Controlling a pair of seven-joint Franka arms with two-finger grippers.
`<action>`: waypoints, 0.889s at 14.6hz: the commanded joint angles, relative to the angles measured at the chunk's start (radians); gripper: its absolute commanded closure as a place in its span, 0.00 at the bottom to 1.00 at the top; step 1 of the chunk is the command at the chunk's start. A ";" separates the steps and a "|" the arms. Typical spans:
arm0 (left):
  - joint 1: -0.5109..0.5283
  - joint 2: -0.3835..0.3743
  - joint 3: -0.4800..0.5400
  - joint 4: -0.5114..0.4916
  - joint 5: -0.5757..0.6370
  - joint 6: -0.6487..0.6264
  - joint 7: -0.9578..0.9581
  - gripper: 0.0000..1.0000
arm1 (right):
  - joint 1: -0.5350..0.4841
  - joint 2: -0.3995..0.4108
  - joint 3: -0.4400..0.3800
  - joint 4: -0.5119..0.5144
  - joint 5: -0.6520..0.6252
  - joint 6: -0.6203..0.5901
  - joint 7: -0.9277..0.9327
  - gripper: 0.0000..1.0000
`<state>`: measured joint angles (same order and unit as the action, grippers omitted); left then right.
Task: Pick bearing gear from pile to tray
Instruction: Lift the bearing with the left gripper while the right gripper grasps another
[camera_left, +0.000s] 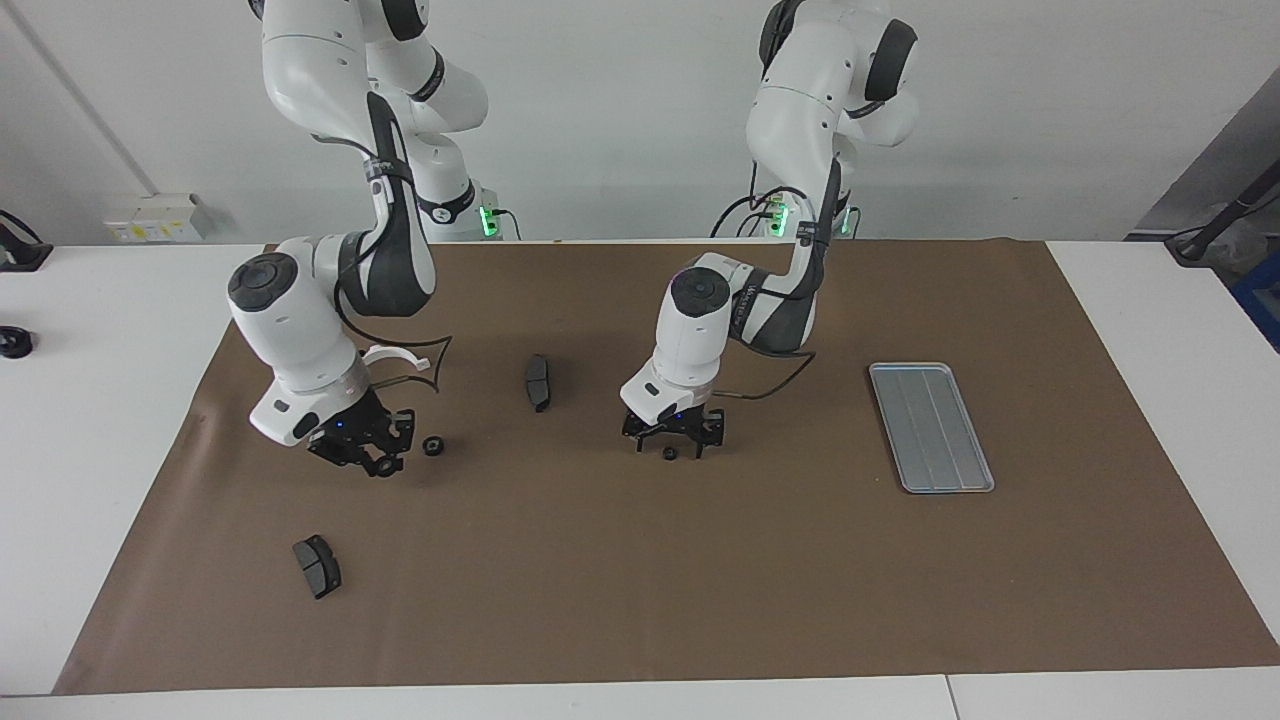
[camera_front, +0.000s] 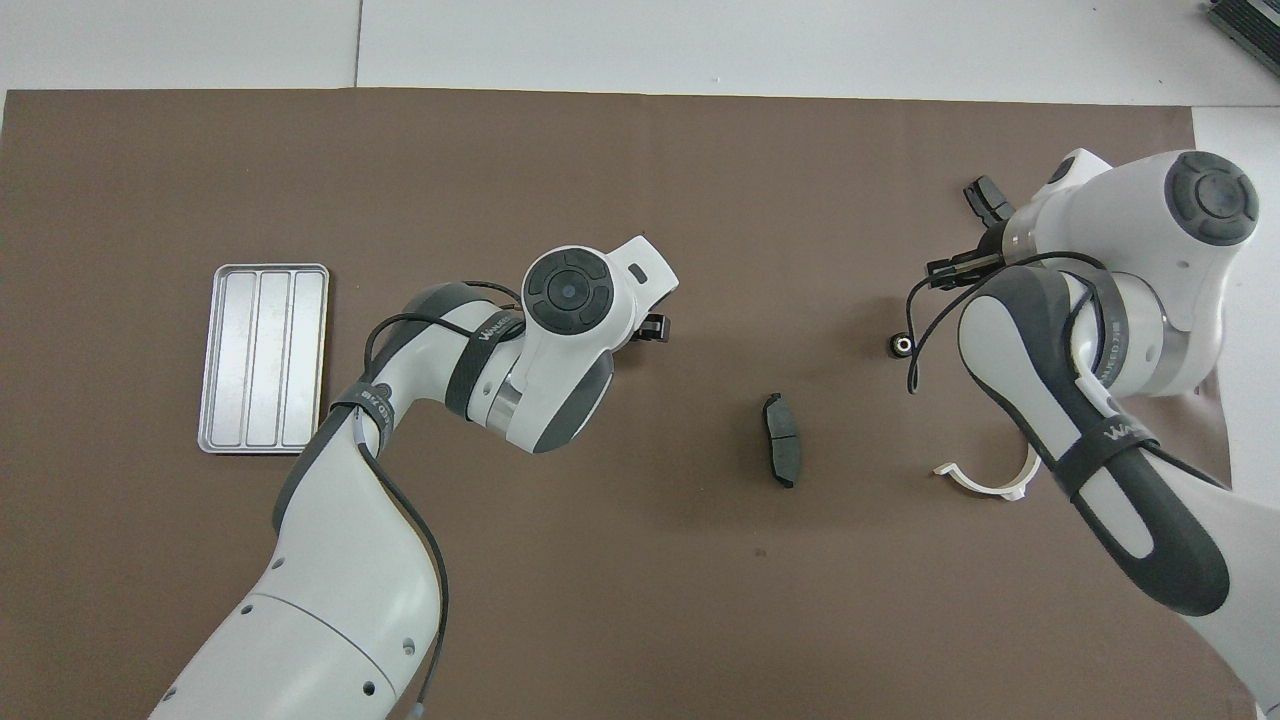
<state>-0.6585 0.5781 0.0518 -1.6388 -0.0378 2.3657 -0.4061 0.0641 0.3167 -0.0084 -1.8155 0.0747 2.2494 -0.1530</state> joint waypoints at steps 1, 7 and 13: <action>-0.004 -0.012 0.014 -0.015 0.002 0.026 -0.010 0.11 | 0.061 -0.011 0.001 0.028 -0.006 -0.053 0.136 1.00; -0.004 -0.010 0.014 -0.015 0.004 0.038 -0.010 0.39 | 0.074 -0.013 0.005 0.028 -0.018 -0.050 0.178 1.00; -0.010 -0.010 0.014 -0.022 0.004 0.024 -0.008 0.76 | 0.085 -0.013 0.005 0.028 -0.018 -0.045 0.181 1.00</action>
<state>-0.6584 0.5774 0.0600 -1.6390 -0.0372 2.3827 -0.4061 0.1510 0.3058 -0.0105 -1.7945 0.0687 2.2154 0.0094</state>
